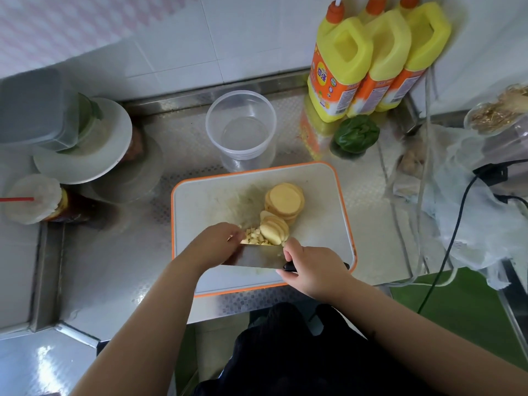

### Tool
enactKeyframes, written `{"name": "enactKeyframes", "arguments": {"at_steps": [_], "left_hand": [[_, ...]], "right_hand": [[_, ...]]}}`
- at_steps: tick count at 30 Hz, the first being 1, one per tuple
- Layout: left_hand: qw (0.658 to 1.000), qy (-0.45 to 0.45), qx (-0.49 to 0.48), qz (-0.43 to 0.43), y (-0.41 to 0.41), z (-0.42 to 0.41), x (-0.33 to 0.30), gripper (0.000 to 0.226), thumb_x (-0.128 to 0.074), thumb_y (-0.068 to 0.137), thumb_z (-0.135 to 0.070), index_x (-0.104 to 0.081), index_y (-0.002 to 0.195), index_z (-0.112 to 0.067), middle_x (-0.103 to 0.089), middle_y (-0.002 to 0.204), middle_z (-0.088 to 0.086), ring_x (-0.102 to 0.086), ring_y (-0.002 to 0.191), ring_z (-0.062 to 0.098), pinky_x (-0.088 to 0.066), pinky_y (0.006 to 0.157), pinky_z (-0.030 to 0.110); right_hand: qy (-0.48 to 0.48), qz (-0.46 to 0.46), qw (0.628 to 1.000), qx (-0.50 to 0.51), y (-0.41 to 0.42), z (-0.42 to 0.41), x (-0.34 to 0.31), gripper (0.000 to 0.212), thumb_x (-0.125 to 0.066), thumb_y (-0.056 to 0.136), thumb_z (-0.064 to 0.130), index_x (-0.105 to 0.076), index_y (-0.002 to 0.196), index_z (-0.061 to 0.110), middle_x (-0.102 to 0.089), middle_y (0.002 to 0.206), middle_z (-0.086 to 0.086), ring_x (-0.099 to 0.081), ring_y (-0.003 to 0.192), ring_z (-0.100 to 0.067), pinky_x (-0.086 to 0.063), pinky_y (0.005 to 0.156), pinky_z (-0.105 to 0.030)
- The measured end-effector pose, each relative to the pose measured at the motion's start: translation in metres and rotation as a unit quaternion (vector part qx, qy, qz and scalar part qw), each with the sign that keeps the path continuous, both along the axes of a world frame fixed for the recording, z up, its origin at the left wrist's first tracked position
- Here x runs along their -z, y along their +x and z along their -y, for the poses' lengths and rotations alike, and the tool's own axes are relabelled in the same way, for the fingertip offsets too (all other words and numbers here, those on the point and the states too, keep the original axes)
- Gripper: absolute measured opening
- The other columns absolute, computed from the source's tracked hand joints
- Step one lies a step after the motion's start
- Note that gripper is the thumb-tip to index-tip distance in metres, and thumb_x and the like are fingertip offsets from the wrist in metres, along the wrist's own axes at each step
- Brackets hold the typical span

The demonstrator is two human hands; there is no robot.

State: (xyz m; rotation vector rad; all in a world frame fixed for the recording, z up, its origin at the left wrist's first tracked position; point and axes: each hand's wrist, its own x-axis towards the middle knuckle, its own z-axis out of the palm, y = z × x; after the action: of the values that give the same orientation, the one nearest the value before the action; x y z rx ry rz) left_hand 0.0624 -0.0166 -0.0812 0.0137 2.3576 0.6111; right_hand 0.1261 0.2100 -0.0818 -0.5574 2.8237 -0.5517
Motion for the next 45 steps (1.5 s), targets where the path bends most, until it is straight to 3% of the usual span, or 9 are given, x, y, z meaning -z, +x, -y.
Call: {"name": "enactKeyframes", "arguments": {"at_steps": [3,9,15,19,26,35,39,42,45], "left_hand": [[0.995,0.028,-0.038,-0.083,-0.005,-0.004,0.002,0.013,-0.057,0.098,-0.027,-0.066,0.107,-0.028,-0.060,0.107,-0.008,-0.058,0.106,0.015,-0.042,0.087,0.027],[0.996,0.053,-0.043,-0.055,-0.018,-0.038,0.005,0.061,-0.078,0.078,-0.031,-0.047,0.131,-0.029,-0.053,0.128,0.001,-0.049,0.120,0.023,-0.045,0.097,0.039],[0.987,-0.006,-0.018,-0.161,-0.010,-0.054,0.011,0.050,-0.073,0.085,-0.029,-0.048,0.127,-0.022,-0.044,0.132,-0.003,-0.044,0.123,0.020,-0.040,0.099,0.037],[0.979,-0.035,0.090,-0.178,0.001,-0.055,0.017,0.043,-0.065,0.089,-0.028,-0.050,0.129,-0.027,-0.043,0.133,-0.005,-0.043,0.124,0.020,-0.038,0.102,0.035],[0.947,-0.013,0.147,-0.285,0.007,-0.050,0.025,0.042,-0.089,0.062,-0.011,-0.064,0.095,-0.018,-0.061,0.098,0.002,-0.063,0.082,0.027,-0.054,0.060,0.038],[0.908,0.016,0.211,-0.361,0.005,-0.040,0.036,0.026,-0.088,0.064,-0.011,-0.071,0.083,-0.016,-0.065,0.081,-0.001,-0.063,0.074,0.025,-0.053,0.065,0.034],[0.920,0.033,0.180,-0.347,0.004,-0.039,0.034,0.010,-0.076,0.073,-0.016,-0.075,0.083,-0.019,-0.068,0.081,-0.002,-0.066,0.075,0.025,-0.057,0.066,0.034],[0.960,0.046,0.078,-0.265,0.000,-0.040,0.021,0.014,-0.067,0.088,-0.018,-0.076,0.099,-0.019,-0.070,0.101,-0.005,-0.063,0.096,0.020,-0.047,0.077,0.028],[0.965,0.074,0.002,-0.253,-0.004,-0.033,0.006,0.016,-0.070,0.090,-0.018,-0.074,0.105,-0.020,-0.068,0.105,-0.008,-0.059,0.100,0.013,-0.039,0.078,0.023]], "right_hand": [[-0.014,0.005,1.000,0.004,0.002,0.000,0.002,0.047,-0.077,0.067,0.034,-0.035,0.084,0.019,-0.025,0.045,0.013,-0.021,0.034,-0.011,-0.005,0.039,-0.015],[-0.029,0.020,0.999,-0.001,0.009,-0.009,0.007,0.048,-0.077,0.068,0.036,-0.033,0.083,0.021,-0.013,0.045,0.014,-0.021,0.035,-0.010,-0.010,0.036,-0.018],[-0.026,0.010,1.000,0.009,0.014,-0.011,0.012,0.056,-0.081,0.061,0.037,-0.032,0.082,0.021,-0.023,0.047,0.014,-0.021,0.035,-0.012,-0.019,0.033,-0.021],[-0.022,0.006,1.000,0.005,0.014,-0.010,0.012,0.058,-0.084,0.059,0.037,-0.033,0.081,0.020,-0.021,0.049,0.014,-0.018,0.036,-0.011,-0.013,0.032,-0.021],[-0.013,0.020,1.000,0.008,0.019,-0.007,0.016,0.059,-0.085,0.056,0.039,-0.034,0.081,0.021,-0.028,0.044,0.010,-0.031,0.029,-0.014,-0.018,0.033,-0.019],[0.007,0.025,1.000,-0.002,0.020,-0.007,0.015,0.058,-0.084,0.058,0.038,-0.034,0.081,0.021,-0.022,0.047,0.012,-0.020,0.035,-0.012,-0.002,0.037,-0.016],[-0.010,0.039,0.999,-0.004,0.023,-0.004,0.016,0.050,-0.080,0.064,0.038,-0.038,0.085,0.020,-0.039,0.041,0.008,-0.035,0.029,-0.014,-0.008,0.035,-0.018],[-0.031,0.040,0.999,0.013,0.023,-0.004,0.020,0.036,-0.072,0.072,0.037,-0.046,0.088,0.017,-0.040,0.042,0.007,-0.042,0.031,-0.018,-0.002,0.038,-0.018],[-0.015,0.069,0.997,0.011,0.019,-0.003,0.020,0.032,-0.059,0.089,0.041,-0.052,0.103,0.013,-0.039,0.055,0.009,-0.056,0.053,-0.026,-0.017,0.041,-0.027]]}}
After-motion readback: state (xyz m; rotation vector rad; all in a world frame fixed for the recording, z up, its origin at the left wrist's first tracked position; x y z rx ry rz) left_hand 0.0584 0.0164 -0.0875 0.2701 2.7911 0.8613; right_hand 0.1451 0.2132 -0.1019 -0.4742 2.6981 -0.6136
